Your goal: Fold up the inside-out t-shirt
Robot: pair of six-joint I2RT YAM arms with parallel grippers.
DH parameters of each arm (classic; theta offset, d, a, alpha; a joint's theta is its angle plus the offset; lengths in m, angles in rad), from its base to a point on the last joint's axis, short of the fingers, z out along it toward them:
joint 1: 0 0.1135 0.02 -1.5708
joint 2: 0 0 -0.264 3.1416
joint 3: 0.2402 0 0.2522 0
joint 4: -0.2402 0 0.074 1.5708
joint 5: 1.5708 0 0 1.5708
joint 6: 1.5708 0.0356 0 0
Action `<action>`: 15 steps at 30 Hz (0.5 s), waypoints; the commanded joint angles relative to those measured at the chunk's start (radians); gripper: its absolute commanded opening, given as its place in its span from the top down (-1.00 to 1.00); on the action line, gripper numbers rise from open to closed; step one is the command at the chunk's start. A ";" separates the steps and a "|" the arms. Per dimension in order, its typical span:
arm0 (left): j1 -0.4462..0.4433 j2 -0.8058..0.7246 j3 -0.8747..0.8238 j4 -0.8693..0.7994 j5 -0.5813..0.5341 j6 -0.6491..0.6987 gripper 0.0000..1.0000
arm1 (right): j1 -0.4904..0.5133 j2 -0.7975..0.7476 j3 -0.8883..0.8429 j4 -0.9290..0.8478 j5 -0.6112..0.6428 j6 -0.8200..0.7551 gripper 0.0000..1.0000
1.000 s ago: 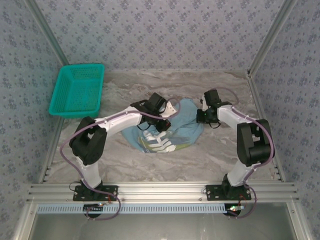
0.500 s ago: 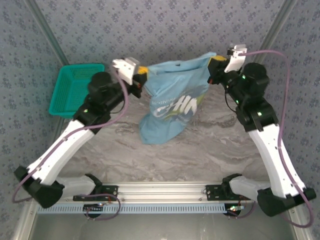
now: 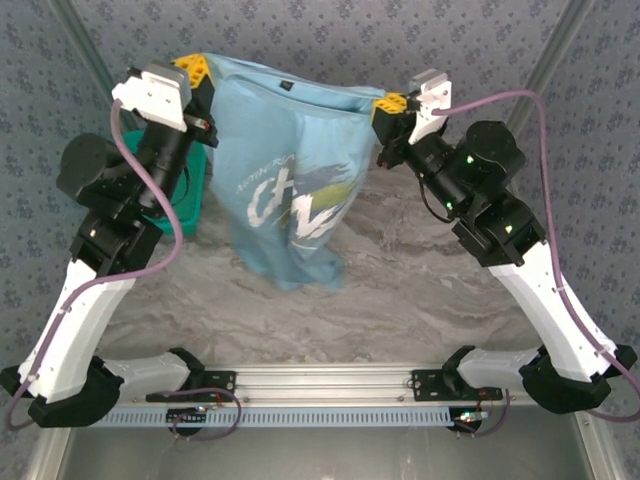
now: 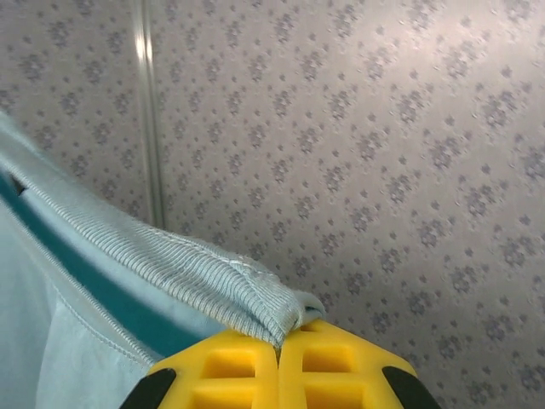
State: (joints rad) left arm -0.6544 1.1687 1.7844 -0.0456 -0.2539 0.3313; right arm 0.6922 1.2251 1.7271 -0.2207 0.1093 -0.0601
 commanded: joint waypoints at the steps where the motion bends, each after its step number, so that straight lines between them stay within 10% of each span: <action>1: 0.006 0.016 0.117 -0.014 -0.080 0.086 1.00 | 0.006 0.000 0.050 0.087 0.096 -0.051 1.00; 5: 0.029 0.062 0.229 -0.060 -0.143 0.104 1.00 | 0.015 0.083 0.178 -0.075 -0.038 -0.059 1.00; 15: 0.079 0.379 0.639 -0.389 0.029 -0.035 1.00 | -0.014 0.033 0.122 0.011 0.397 -0.165 1.00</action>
State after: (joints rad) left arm -0.5922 1.4536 2.2726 -0.3088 -0.2829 0.3672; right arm 0.7128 1.3098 1.8431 -0.2588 0.2760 -0.1631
